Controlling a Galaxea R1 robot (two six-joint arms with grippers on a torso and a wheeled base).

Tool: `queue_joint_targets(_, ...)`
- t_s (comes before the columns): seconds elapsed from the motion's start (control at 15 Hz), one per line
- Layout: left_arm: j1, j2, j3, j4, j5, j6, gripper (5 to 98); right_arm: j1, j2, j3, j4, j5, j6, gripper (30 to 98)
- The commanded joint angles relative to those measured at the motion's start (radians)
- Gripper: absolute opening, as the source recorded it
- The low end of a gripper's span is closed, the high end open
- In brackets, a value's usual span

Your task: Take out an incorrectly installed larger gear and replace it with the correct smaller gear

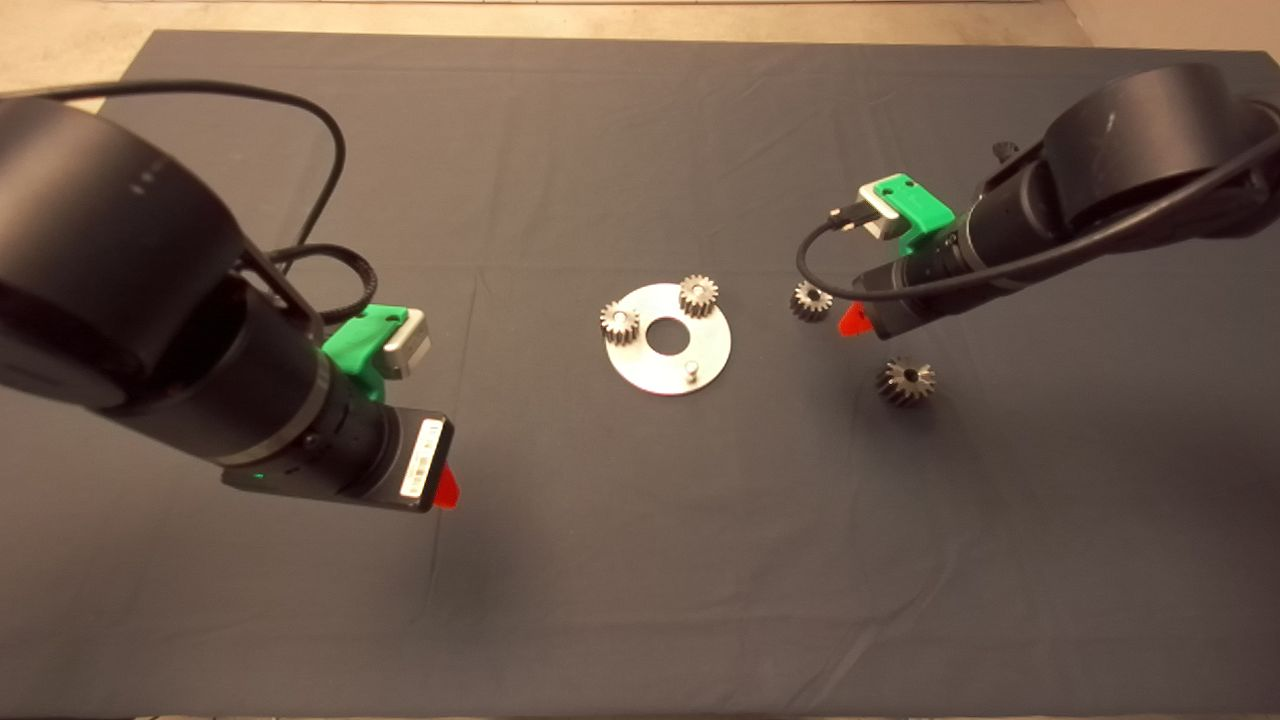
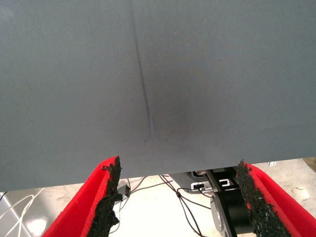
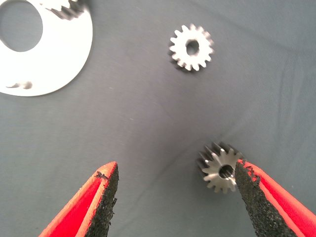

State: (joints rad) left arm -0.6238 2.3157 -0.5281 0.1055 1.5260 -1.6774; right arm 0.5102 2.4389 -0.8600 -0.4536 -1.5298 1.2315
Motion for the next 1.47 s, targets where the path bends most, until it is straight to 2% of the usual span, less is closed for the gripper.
queue_joint_targets(0.0, -0.010, -0.001, 0.011, 0.008, 0.115, -0.007, 59.2, 0.056, 0.038, 0.008, -0.037, -0.128, 0.006, 62.8)
queue_joint_targets(0.2, -0.008, 0.001, 0.010, 0.010, 0.115, -0.010, 59.2, 0.050, 0.044, -0.014, -0.116, -0.128, 0.005, 62.8)
queue_joint_targets(0.47, -0.008, 0.001, 0.011, 0.017, 0.115, -0.010, 59.2, -0.014, 0.063, -0.100, -0.175, -0.128, -0.032, 62.8)
queue_joint_targets(0.73, -0.010, 0.003, 0.008, 0.017, 0.115, -0.010, 59.2, -0.061, 0.067, -0.169, -0.202, -0.128, -0.064, 62.8)
queue_joint_targets(0.93, -0.008, 0.008, 0.011, 0.017, 0.115, -0.011, 59.2, -0.101, 0.086, -0.234, -0.229, -0.128, -0.067, 62.8)
queue_joint_targets(1.07, -0.009, 0.008, 0.007, 0.017, 0.115, -0.009, 59.2, -0.098, 0.106, -0.267, -0.221, -0.128, -0.066, 62.8)
queue_joint_targets(1.2, -0.009, 0.009, 0.008, 0.017, 0.115, -0.010, 59.2, -0.093, 0.144, -0.360, -0.202, -0.128, -0.064, 62.8)
queue_joint_targets(1.4, -0.010, 0.009, 0.008, 0.017, 0.115, -0.010, 59.2, -0.049, 0.209, -0.461, -0.083, -0.128, -0.066, 62.8)
